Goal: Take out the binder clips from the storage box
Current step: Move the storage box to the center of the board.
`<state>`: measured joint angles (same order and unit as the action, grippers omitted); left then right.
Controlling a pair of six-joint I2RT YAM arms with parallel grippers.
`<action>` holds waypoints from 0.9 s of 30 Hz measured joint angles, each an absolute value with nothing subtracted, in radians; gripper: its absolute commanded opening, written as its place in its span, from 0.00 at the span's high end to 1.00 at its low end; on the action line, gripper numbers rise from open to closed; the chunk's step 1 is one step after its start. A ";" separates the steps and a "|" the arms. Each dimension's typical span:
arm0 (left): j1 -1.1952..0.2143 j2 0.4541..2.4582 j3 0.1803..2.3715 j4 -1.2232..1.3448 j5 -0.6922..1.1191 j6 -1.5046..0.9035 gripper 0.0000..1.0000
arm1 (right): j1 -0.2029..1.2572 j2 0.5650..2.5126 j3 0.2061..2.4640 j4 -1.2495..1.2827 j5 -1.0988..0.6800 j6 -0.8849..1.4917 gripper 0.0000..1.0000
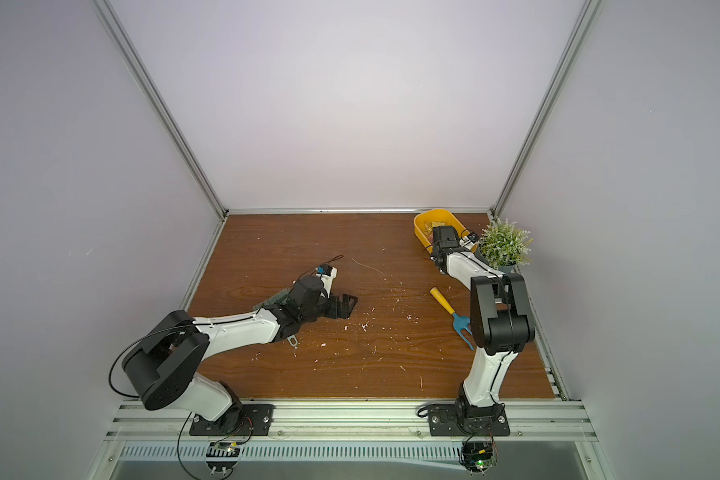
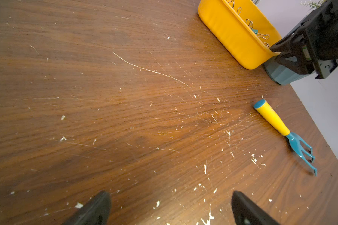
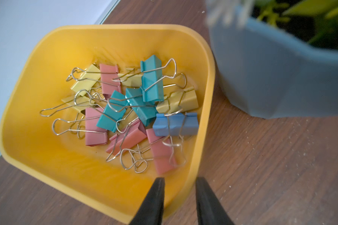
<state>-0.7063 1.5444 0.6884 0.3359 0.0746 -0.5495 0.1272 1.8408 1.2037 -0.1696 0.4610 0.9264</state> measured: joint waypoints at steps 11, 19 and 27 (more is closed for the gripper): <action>-0.706 1.564 0.720 0.321 0.078 -0.549 0.01 | 0.119 1.895 1.271 -0.186 0.447 0.891 0.65; -0.706 1.564 0.722 0.304 0.078 -0.546 0.01 | 0.109 1.932 1.305 -0.183 0.435 0.877 0.62; -0.706 1.565 0.731 0.283 0.078 -0.544 0.00 | 0.102 1.934 1.313 -0.183 0.392 0.874 0.67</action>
